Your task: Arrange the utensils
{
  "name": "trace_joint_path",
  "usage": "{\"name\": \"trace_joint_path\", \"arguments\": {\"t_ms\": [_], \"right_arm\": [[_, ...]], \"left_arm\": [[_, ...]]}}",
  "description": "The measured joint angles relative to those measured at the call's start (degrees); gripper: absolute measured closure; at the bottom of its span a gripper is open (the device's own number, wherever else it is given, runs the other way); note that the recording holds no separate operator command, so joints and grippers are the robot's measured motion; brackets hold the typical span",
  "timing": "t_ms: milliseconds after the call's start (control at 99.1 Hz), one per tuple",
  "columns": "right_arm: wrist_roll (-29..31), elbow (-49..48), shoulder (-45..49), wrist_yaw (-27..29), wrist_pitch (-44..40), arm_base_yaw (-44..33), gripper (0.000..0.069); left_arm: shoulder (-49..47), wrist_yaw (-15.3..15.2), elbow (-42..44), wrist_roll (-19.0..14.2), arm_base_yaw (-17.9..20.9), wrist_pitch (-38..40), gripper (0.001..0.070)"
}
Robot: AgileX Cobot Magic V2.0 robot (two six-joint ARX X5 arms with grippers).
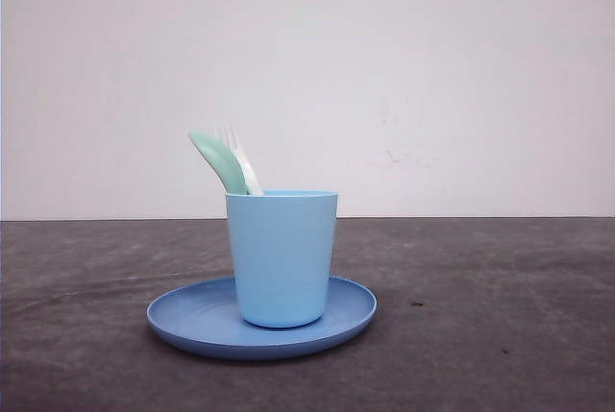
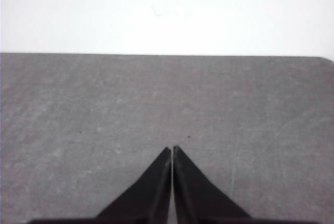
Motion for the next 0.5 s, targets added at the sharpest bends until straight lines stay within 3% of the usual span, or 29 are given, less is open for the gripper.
{"name": "trace_joint_path", "arguments": {"t_ms": [504], "right_arm": [[0.0,0.0,0.0,0.0,2.08,0.02,0.0687]], "left_arm": [[0.09,-0.02,0.0,0.0,0.0,-0.02,0.0698]]}}
